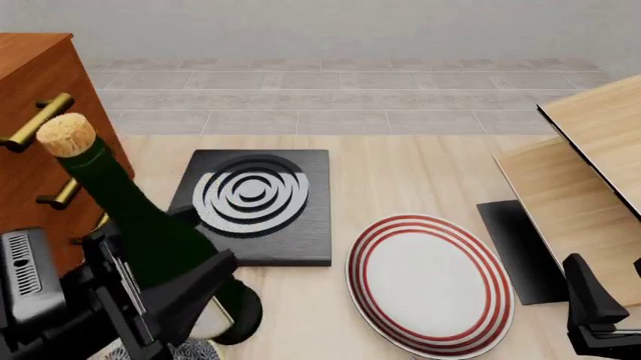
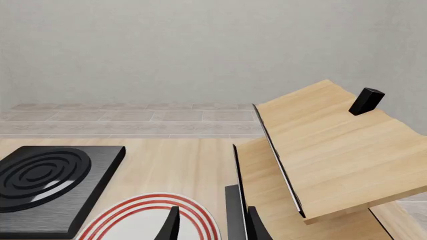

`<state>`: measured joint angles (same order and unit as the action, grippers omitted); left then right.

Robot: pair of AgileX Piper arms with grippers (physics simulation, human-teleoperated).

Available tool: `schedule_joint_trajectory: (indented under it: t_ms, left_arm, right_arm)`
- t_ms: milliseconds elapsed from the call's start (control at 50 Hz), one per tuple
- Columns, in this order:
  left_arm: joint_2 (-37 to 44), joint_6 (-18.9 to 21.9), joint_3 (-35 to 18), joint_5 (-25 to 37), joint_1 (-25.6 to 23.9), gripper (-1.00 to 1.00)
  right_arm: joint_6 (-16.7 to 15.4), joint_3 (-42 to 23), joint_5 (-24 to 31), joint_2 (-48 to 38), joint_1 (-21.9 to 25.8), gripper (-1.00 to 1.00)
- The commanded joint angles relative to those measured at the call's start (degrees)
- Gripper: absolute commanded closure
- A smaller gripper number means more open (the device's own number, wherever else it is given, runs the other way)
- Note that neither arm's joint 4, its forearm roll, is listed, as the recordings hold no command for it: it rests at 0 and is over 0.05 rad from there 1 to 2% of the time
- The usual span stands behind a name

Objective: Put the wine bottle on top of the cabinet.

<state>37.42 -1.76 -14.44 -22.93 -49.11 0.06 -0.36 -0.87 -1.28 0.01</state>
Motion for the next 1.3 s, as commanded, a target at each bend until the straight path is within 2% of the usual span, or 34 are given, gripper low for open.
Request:
schedule_joint_trajectory:
  t_ms: [20,200,360,420,460,740,1060,1300]
  left_arm:
    - [-4.8,3.4,-1.2,4.8,3.7,1.0]
    - [-6.4,5.2,-2.4,8.5,7.6,1.0]
    - [-7.3,6.9,-3.6,11.3,12.9,1.0]
    - [-7.3,6.2,-4.6,12.4,15.1,1.0]
    - [-7.2,7.6,-4.9,12.6,16.3,1.0]
    - [-3.9,6.6,-8.1,12.3,21.5,1.0]
    - [2.0,8.5,-12.2,10.3,26.7,1.0]
    - [5.8,10.4,-17.7,11.2,31.8,1.0]
  right_arm:
    - [0.0,0.0,0.0,0.0,0.0,-1.0]
    - [0.0,0.0,0.0,0.0,0.0,-1.0]
    - [0.0,0.0,0.0,0.0,0.0,-1.0]
    - [0.0,0.0,0.0,0.0,0.0,-1.0]
    - [0.0,0.0,0.0,0.0,0.0,-1.0]
    - [0.0,0.0,0.0,0.0,0.0,-1.0]
    - [0.0,0.0,0.0,0.0,0.0,-1.0]
    - [0.0,0.0,0.0,0.0,0.0,-1.0]
